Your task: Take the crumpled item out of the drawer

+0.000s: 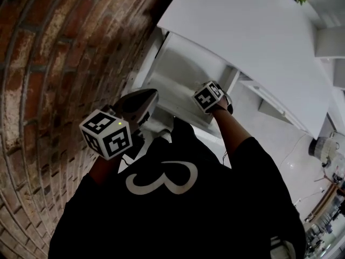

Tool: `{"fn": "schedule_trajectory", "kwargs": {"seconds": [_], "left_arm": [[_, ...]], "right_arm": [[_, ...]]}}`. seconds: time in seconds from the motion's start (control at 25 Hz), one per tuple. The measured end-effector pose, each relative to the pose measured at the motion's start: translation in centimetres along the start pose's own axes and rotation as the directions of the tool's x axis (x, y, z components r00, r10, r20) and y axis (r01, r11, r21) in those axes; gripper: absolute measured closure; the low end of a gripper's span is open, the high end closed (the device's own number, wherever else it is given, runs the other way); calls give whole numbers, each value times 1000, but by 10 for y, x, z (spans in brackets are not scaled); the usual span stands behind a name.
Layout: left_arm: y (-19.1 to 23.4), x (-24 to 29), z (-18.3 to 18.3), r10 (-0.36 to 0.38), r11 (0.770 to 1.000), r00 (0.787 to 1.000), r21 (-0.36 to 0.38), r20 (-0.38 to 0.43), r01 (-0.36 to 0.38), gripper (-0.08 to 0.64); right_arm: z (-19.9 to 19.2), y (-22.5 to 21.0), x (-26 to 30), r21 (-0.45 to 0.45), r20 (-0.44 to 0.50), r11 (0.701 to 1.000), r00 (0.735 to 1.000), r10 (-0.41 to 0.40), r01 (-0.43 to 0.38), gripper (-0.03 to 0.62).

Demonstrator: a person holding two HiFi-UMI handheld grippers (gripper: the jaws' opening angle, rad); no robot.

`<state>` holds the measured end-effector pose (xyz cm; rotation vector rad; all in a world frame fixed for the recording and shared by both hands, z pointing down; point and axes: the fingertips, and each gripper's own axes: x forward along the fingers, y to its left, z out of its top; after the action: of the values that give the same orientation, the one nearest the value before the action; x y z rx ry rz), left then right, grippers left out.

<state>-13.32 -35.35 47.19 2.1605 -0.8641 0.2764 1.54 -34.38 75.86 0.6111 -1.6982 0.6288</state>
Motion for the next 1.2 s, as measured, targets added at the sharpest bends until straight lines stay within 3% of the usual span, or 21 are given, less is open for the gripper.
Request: {"fn": "schedule_trajectory", "kwargs": {"seconds": [0.16,0.36,0.64,0.92,1.2], "left_arm": [[-7,-6,-1,-16,1000,1000,10,3,16,557],[-16,-12,0,-31,999,999,29,5,31,557],[-38,-31,6,-51,996,998,70,28,49,557],[-65,-57,17,-98,990,992,110,82,89,557],[-92,-87,30,-156,978,979,162,134,134,557]], "right_arm": [[5,1,-24,42,48,999,999,-12,10,385],[16,17,-52,106,151,993,988,41,-58,387],[40,13,-119,134,335,991,940,-58,14,390],[64,35,-208,156,524,988,846,-97,17,390],[78,74,-298,156,705,987,704,-87,-35,390]]}}
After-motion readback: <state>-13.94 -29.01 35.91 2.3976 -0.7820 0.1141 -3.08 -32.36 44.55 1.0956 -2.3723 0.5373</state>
